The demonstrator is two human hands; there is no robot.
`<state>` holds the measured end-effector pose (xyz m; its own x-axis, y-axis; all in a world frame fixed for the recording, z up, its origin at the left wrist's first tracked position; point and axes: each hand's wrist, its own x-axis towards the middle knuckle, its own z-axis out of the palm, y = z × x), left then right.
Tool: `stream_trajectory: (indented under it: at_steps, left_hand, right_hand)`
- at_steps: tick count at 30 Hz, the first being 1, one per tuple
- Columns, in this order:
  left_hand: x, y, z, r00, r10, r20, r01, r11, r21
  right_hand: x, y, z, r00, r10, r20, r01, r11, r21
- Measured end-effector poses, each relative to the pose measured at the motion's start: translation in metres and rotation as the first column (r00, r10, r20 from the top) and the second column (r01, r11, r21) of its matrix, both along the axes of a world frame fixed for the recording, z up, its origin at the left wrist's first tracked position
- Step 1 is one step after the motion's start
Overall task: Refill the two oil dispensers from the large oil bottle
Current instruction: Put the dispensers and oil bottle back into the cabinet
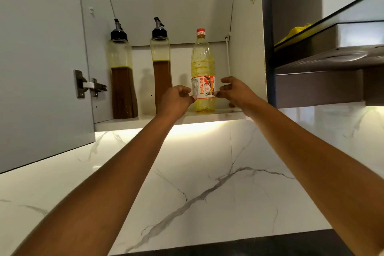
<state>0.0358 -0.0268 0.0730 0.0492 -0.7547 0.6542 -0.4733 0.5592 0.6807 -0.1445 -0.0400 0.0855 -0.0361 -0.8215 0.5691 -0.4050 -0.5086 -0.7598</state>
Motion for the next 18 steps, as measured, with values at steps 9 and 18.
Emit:
stream_trajectory:
  at_steps: [9,18]
  left_hand:
    - [0.035,0.168,-0.039,0.993,0.106,-0.049,-0.115,0.956,-0.27]
    - [0.045,0.35,-0.057,0.861,0.484,-0.156,-0.483,0.684,-0.547]
  right_hand:
    - [0.042,0.13,-0.034,0.995,0.092,-0.045,-0.102,0.882,-0.459]
    - [0.096,0.262,-0.055,0.927,0.307,-0.217,-0.375,0.721,-0.583]
